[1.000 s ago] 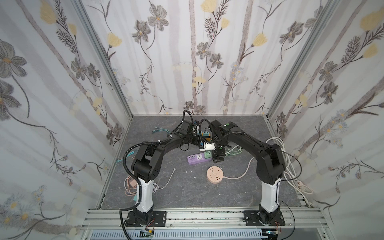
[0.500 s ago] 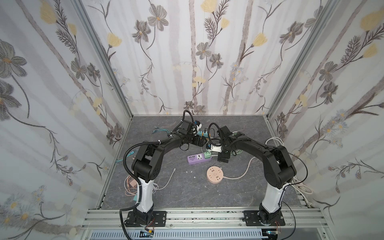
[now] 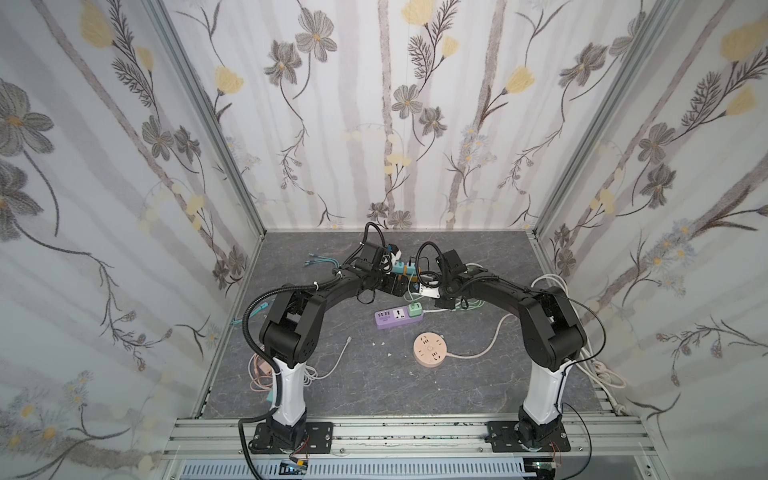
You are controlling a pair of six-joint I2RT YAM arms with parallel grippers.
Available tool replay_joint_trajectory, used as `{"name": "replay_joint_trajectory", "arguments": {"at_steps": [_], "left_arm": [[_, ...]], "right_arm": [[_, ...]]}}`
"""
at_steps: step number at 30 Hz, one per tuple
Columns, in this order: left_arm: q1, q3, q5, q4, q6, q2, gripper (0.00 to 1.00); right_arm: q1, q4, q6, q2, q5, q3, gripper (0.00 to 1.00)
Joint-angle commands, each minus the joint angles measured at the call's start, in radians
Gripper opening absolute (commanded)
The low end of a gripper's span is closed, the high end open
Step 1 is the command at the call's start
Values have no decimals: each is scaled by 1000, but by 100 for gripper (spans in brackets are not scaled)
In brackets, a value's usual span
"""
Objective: Insert the plug
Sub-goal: 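Open the right gripper and lift it off the plugged charger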
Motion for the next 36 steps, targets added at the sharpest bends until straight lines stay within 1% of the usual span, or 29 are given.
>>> {"name": "replay_joint_trajectory", "arguments": {"at_steps": [1,5,9,11,14,16,19,20,22,24,26,28,30,32,34,35,36], "left_arm": [[3,-26,-17,-22,24,-28,100],[3,-77,-29,-29,33,-59,100],[3,-123,-65,-31,18,-90,100],[5,-151,-70,-27,4,-119,100],[3,-206,-81,-24,-12,-167,100],[2,-250,-104,-32,-5,-199,100],[2,-343,-171,-15,18,-267,100],[2,-371,-187,-14,28,-294,100],[0,-419,-198,-18,47,-340,100],[-6,-447,-190,-23,55,-376,100],[-22,-476,-180,-13,64,-403,100],[-45,-493,-194,2,76,-416,100],[-71,-476,-247,-18,82,-402,100],[-94,-429,-297,-85,93,-369,100],[-118,-386,-346,-151,119,-334,100],[-131,-372,-364,-175,133,-322,100],[-144,-364,-378,-190,147,-315,100]], "right_arm": [[-43,141,82,-132,-42,-61,0],[-169,217,224,-279,-43,-132,0],[-302,297,390,-346,-24,-159,0],[-352,327,478,-345,7,-156,0],[-388,319,584,-314,60,-134,12],[-395,315,636,-289,106,-130,12],[-404,279,759,-239,255,-97,13],[-415,235,806,-218,284,-65,15],[-442,122,925,-174,307,6,21],[-470,11,1025,-131,297,76,25],[-492,-56,1108,-101,286,116,32],[-511,-89,1177,-93,268,126,38],[-531,-101,1241,-95,250,121,42],[-559,-117,1304,-96,217,119,52],[-584,-119,1339,-96,177,110,57],[-596,-117,1356,-98,157,103,66],[-604,-116,1359,-100,144,98,71]]}}
